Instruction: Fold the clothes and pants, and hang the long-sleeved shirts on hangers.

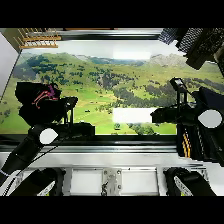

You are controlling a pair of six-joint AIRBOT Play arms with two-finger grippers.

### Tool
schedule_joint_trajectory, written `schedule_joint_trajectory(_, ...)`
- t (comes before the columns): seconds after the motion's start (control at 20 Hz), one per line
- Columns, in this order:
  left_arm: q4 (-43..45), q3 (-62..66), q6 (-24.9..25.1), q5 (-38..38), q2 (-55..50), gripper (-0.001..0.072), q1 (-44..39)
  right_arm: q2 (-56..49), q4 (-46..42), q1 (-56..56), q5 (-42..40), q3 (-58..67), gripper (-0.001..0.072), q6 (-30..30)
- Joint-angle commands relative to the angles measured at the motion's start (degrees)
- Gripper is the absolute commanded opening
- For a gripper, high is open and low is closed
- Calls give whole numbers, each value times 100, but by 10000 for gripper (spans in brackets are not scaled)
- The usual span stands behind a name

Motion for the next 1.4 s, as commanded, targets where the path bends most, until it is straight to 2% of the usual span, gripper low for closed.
schedule_joint_trajectory(0.0, 0, 0, 0, 2, 4, 37, 4, -4, 2, 2, 2, -2, 18, 0)
schedule_joint_trajectory(0.65, 44, 13, 24, 105, 9, 40, 17, -4, 2, 2, 2, -2, 19, 0)
schedule_joint_trajectory(0.7, 282, 114, 297, 92, 7, 327, 94, -4, 2, 2, 2, -2, 18, 0)
schedule_joint_trajectory(0.75, 699, 295, 540, 76, 2, 714, 238, -4, 2, 2, 2, -2, 19, 0)
schedule_joint_trajectory(0.9, 2533, 1213, 542, -92, -258, 703, 1158, -11, 2, 0, 0, -2, 18, 0)
schedule_joint_trajectory(1.0, 3215, 1910, 697, -199, -844, 703, 2044, -11, 2, 2, 2, -2, 19, 0)
schedule_joint_trajectory(1.1, 3237, 2417, 1014, -188, -1598, 703, 2839, -11, 2, 2, 2, -2, 18, 0)
schedule_joint_trajectory(1.25, 3270, 3032, 1014, -107, -2905, 703, 3571, -11, 2, 0, 2, -2, 18, 0)
schedule_joint_trajectory(1.35, 3270, 3425, 1014, -155, -3676, 703, 3731, -11, 2, 2, 2, -2, 18, 0)
